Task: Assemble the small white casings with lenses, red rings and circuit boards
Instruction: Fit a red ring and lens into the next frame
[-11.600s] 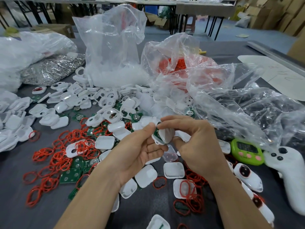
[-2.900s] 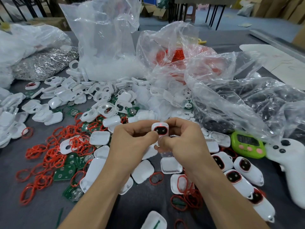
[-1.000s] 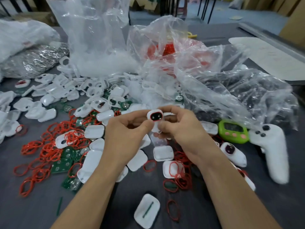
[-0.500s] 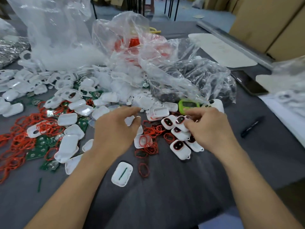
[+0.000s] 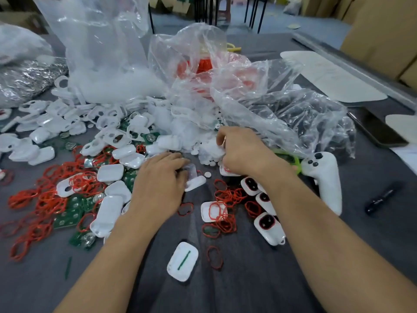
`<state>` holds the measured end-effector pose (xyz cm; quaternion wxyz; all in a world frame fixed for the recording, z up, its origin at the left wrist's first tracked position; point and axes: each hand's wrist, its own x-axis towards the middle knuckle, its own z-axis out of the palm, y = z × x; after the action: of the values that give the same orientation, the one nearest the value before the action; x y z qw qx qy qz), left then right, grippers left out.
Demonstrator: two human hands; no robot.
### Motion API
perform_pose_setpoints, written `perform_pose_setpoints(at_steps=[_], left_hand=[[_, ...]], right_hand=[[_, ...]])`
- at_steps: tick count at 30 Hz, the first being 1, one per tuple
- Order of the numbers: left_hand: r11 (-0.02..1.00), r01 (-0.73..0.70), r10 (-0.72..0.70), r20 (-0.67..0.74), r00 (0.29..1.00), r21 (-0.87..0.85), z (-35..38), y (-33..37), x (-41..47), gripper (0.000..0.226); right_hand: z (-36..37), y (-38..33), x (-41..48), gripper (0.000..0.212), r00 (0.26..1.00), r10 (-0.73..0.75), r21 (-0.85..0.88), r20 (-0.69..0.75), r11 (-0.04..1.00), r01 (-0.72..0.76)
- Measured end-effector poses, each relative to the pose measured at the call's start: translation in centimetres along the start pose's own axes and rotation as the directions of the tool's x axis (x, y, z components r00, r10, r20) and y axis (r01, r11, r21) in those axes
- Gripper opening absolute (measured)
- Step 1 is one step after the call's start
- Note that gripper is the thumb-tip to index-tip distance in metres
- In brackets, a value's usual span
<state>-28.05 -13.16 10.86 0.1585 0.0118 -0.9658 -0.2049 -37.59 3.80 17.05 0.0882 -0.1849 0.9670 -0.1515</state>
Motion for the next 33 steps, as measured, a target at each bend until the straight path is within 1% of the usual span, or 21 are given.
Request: perform_pose_setpoints(at_steps=[2, 4, 6, 7, 8, 9, 11, 12, 13, 15, 17, 19, 21, 23, 25, 27, 28, 29, 30, 31, 33], left_hand=[[0.996, 0.048, -0.052, -0.051, 0.997, -0.074, -0.2, -0.1, 0.3, 0.016], [0.972, 0.157, -0.175, -0.095, 0.980, -0.175, -0.4, -0.2, 0.3, 0.021], [0.948, 0.232, -0.270, -0.161, 0.949, -0.220, -0.6, -0.5, 0.2, 0.032], [0.945, 0.247, -0.291, -0.210, 0.933, -0.213, -0.9, -0.8, 0.3, 0.037], [0.949, 0.250, -0.292, -0.242, 0.925, -0.190, -1.2, -1.2, 0.4, 0.041], [0.957, 0.246, -0.277, -0.231, 0.933, -0.153, -1.4, -1.6, 0.5, 0.044], [0.973, 0.231, -0.232, -0.080, 0.969, -0.031, -1.6, -2.3, 0.6, 0.052], [0.975, 0.217, -0.218, 0.001, 0.976, 0.045, -1.5, -2.4, 0.6, 0.055], [0.976, 0.199, -0.204, 0.049, 0.978, 0.088, -1.4, -2.4, 0.7, 0.058], [0.981, 0.185, -0.187, 0.035, 0.982, 0.052, -1.3, -2.6, 0.7, 0.055], [0.976, 0.203, -0.208, -0.058, 0.977, -0.072, -1.6, -2.7, 0.7, 0.047], [0.958, 0.241, -0.261, -0.125, 0.957, -0.155, -1.7, -2.8, 0.5, 0.040], [0.944, 0.275, -0.308, -0.188, 0.933, -0.182, -1.9, -2.8, 0.4, 0.029], [0.954, 0.264, -0.297, -0.306, 0.905, -0.145, -2.2, -2.3, 0.2, 0.019], [0.950, 0.268, -0.312, -0.453, 0.835, -0.160, -2.4, -1.8, 0.3, 0.016], [0.908, 0.299, -0.415, -0.531, 0.739, -0.293, -2.7, -1.4, 0.4, 0.013], [0.877, 0.306, -0.471, -0.536, 0.700, -0.371, -2.8, -1.3, 0.5, 0.014], [0.848, 0.308, -0.513, -0.524, 0.680, -0.431, -2.7, -1.3, 0.5, 0.015], [0.832, 0.304, -0.530, -0.508, 0.679, -0.463, -2.6, -1.4, 0.5, 0.015], [0.838, 0.296, -0.516, -0.491, 0.702, -0.458, -2.6, -1.6, 0.6, 0.013], [0.874, 0.317, -0.457, -0.402, 0.793, -0.369, -2.3, -1.7, 0.5, 0.016]], right_hand=[[-0.2, 0.0, 0.7, 0.032, 1.000, 0.000, -0.025, 0.017, 1.000, 0.000], [-0.4, -0.3, 1.1, 0.034, 1.000, -0.001, -0.016, 0.001, 1.000, 0.002], [-0.4, -0.8, 1.2, 0.042, 0.995, -0.003, 0.002, -0.096, 1.000, 0.003], [-0.3, -1.1, 1.2, 0.046, 0.989, -0.012, 0.024, -0.145, 1.000, 0.016], [-0.2, -1.7, 1.4, 0.048, 0.984, -0.031, 0.059, -0.173, 0.997, 0.042], [-0.1, -2.5, 1.6, 0.049, 0.984, -0.058, 0.090, -0.171, 0.993, 0.074], [0.5, -4.3, 2.4, 0.051, 0.987, -0.126, 0.098, -0.102, 0.986, 0.136], [0.9, -5.2, 2.8, 0.052, 0.985, -0.160, 0.091, -0.059, 0.982, 0.165], [1.3, -6.0, 3.3, 0.053, 0.981, -0.192, 0.085, -0.019, 0.978, 0.192], [2.4, -7.2, 4.0, 0.052, 0.971, -0.238, 0.065, 0.040, 0.970, 0.235], [3.3, -7.5, 4.5, 0.046, 0.972, -0.236, 0.078, 0.014, 0.969, 0.234], [3.8, -7.0, 4.6, 0.040, 0.982, -0.183, 0.155, -0.045, 0.970, 0.188], [4.0, -6.3, 4.3, 0.035, 0.981, -0.109, 0.222, -0.158, 0.964, 0.143], [4.2, -5.4, 4.0, 0.034, 0.959, -0.017, 0.274, -0.282, 0.957, 0.098], [4.4, -4.6, 3.7, 0.039, 0.938, 0.048, 0.314, -0.344, 0.947, 0.067], [4.8, -4.0, 3.1, 0.032, 0.927, 0.082, 0.371, -0.365, 0.926, 0.064], [4.9, -3.9, 2.8, 0.023, 0.925, 0.093, 0.401, -0.368, 0.914, 0.067], [5.1, -3.8, 2.5, 0.016, 0.928, 0.096, 0.416, -0.360, 0.907, 0.067], [5.3, -3.7, 2.3, 0.013, 0.933, 0.088, 0.414, -0.350, 0.907, 0.070], [5.4, -3.7, 2.1, 0.013, 0.936, 0.076, 0.407, -0.345, 0.910, 0.076], [5.3, -3.5, 1.9, 0.013, 0.935, 0.078, 0.420, -0.345, 0.904, 0.080]])
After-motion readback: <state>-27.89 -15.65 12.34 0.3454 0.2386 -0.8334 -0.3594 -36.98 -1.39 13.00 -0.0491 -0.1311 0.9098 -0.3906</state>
